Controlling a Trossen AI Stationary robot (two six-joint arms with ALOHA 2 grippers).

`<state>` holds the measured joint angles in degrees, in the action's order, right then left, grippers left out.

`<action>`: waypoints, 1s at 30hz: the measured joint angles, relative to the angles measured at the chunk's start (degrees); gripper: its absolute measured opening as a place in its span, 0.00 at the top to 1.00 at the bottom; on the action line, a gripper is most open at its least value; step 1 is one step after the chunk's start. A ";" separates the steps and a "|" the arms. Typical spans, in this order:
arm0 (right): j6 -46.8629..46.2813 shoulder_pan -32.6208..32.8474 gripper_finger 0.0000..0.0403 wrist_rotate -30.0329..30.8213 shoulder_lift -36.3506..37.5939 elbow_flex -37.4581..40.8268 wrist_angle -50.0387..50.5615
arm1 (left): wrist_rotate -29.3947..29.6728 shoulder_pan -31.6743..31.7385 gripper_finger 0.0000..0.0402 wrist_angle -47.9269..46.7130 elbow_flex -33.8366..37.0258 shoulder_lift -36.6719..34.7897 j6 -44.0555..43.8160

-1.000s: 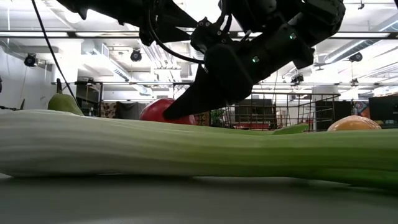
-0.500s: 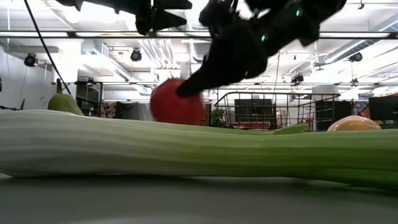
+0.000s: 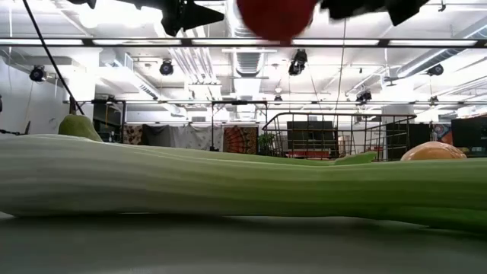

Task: Build produce basket
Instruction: Put the apple into the wire basket

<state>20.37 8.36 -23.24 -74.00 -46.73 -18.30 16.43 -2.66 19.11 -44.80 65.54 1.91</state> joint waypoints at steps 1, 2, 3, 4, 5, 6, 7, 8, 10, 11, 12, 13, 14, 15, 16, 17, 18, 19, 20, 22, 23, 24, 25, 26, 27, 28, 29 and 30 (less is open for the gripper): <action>-0.19 -0.61 0.38 -4.98 0.99 0.88 -2.16 | -0.02 0.00 0.25 -0.03 0.00 0.00 0.06; -0.54 -1.13 0.38 -9.49 1.84 1.51 -4.58 | -0.03 0.00 0.25 0.12 0.00 0.00 0.21; -1.15 -1.61 0.38 -13.57 2.58 2.11 -6.98 | -0.05 0.00 0.25 0.14 0.00 0.01 0.34; -1.56 -1.99 0.38 -17.46 3.03 2.55 -9.15 | -0.06 0.00 0.25 0.14 0.00 0.01 0.40; -2.47 -2.18 0.38 -20.58 3.33 2.70 -11.40 | -0.07 0.00 0.25 0.16 0.00 0.02 0.40; -2.94 -2.21 0.38 -22.83 3.48 2.70 -13.46 | -0.08 0.00 0.25 0.07 0.00 0.03 0.41; -3.31 -2.20 0.38 -24.57 3.50 2.70 -15.04 | -0.09 0.00 0.25 0.05 0.00 0.04 0.42; -3.71 -2.15 0.38 -25.89 3.50 2.72 -16.57 | -0.09 0.00 0.25 0.14 0.00 0.04 0.42; -3.91 -2.12 0.38 -27.21 3.41 2.73 -18.20 | -0.09 0.00 0.25 0.11 0.00 0.04 0.42; -3.90 -2.12 0.38 -27.36 3.41 2.75 -18.37 | -0.09 0.00 0.25 0.17 0.00 0.04 0.42; -3.92 -2.14 0.38 -27.30 3.41 2.75 -18.39 | -0.11 0.00 0.25 0.11 0.00 0.04 0.42; -4.32 -2.14 0.38 -27.30 3.39 2.75 -18.37 | -0.11 0.00 0.25 0.09 0.00 0.04 0.42; -4.62 -2.17 0.38 -27.06 3.39 2.75 -18.37 | -0.11 0.00 0.25 0.08 0.00 0.04 0.42; -5.24 -2.17 0.38 -25.95 3.39 2.75 -18.37 | -0.11 0.00 0.25 0.03 0.00 0.04 0.42; -6.19 -2.16 0.38 -23.66 3.42 2.75 -18.37 | -0.11 0.00 0.25 -0.06 0.00 0.04 0.43; -7.62 -2.14 0.38 -19.56 3.68 2.75 -18.07 | -0.11 0.00 0.25 -0.07 0.00 0.04 0.49; -9.10 -2.10 0.38 -13.04 4.15 2.72 -16.92 | -0.11 0.00 0.25 -0.05 0.00 0.04 0.53; -10.13 -2.13 0.38 -5.47 4.69 2.30 -14.42 | -0.11 0.00 0.25 -0.06 0.00 -0.01 0.54; -10.55 -2.17 0.38 3.23 5.44 1.47 -10.91 | -0.13 0.00 0.25 -0.02 0.00 -0.03 0.56; -10.37 -2.27 0.38 21.98 6.47 -0.98 0.18 | -0.11 0.00 0.25 -0.09 0.00 -0.30 1.10; -10.35 -2.44 0.38 31.00 6.56 -2.43 5.76 | -0.11 0.00 0.25 -0.07 0.00 -0.46 1.53; -10.58 -2.77 0.38 40.08 6.37 -3.87 11.46 | -0.11 0.00 0.25 -0.05 0.00 -0.55 1.78; -11.31 -3.39 0.38 47.71 5.76 -5.16 16.57 | -0.11 0.00 0.25 0.02 0.00 -0.55 1.98; -12.21 -4.28 0.38 52.89 5.10 -6.31 20.86 | -0.11 0.00 0.25 0.05 0.00 -0.52 2.17; -13.48 -5.43 0.38 55.90 4.34 -7.47 24.96 | -0.14 0.00 0.25 -0.15 0.02 -0.52 2.77; -14.92 -6.77 0.38 57.09 3.73 -8.50 28.74 | -0.14 0.00 0.25 -0.13 0.04 -0.51 3.39; -16.66 -8.28 0.38 57.34 3.13 -9.43 31.92 | -0.11 0.00 0.25 0.07 0.04 -0.42 3.98; -18.36 -9.79 0.38 57.49 2.43 -10.23 34.17 | -0.11 0.00 0.25 0.14 0.04 -0.42 4.43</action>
<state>2.01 -1.43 34.25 -71.57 -56.96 15.87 16.32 -2.66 19.26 -44.75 65.12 6.34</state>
